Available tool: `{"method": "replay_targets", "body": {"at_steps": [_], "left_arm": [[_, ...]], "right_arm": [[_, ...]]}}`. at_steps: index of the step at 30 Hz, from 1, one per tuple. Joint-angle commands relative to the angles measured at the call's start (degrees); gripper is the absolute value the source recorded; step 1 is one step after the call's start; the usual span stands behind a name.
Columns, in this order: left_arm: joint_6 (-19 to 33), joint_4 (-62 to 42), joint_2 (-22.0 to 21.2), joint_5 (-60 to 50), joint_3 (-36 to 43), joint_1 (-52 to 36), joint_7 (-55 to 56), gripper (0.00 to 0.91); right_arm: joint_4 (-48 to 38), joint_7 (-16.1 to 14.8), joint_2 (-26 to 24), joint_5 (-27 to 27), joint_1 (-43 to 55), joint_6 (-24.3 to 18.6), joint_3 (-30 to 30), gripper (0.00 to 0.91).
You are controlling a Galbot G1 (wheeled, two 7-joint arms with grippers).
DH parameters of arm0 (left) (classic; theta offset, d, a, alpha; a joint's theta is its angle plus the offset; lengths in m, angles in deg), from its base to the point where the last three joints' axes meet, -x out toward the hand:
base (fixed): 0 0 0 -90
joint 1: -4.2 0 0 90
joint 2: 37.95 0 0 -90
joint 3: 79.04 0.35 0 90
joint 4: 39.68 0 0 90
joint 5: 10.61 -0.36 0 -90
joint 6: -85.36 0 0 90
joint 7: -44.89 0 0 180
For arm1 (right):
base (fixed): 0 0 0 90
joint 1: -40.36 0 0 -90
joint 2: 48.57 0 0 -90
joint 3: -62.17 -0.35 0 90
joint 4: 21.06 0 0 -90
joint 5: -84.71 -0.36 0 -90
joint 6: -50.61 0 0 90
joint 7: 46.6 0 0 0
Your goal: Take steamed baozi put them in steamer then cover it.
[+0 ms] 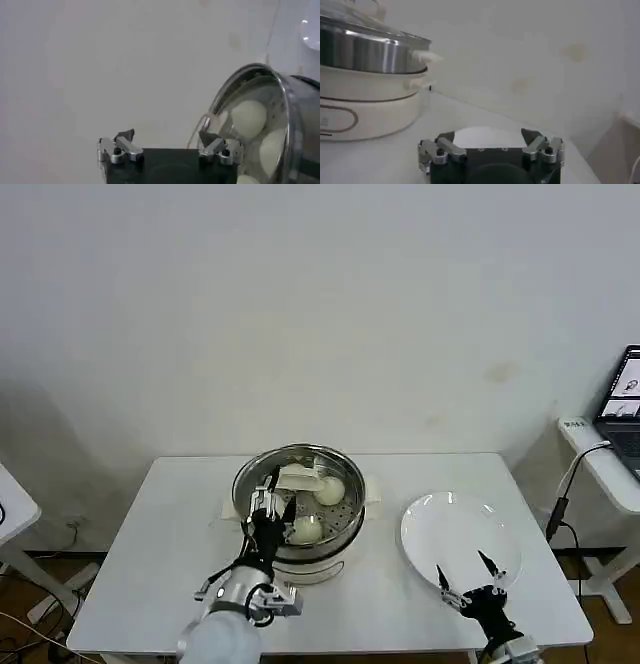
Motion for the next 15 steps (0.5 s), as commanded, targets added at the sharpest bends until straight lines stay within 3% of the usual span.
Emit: {"method": "replay_targets", "body": {"at_steps": [1,15], "left_arm": [[0.2,-4.7,0.3,-4.1,0.3,-3.8,-2.8,0.907],[-1.5,-6.8,-0.1,-5.1,3.2,-8.3,-3.9,0.907]], "right_arm": [[0.4,0.0,0.2,0.0,-0.2,0.0,-0.1,0.907],[0.0,0.0,0.4,0.0,-0.1,0.0,-0.3,0.907]]}}
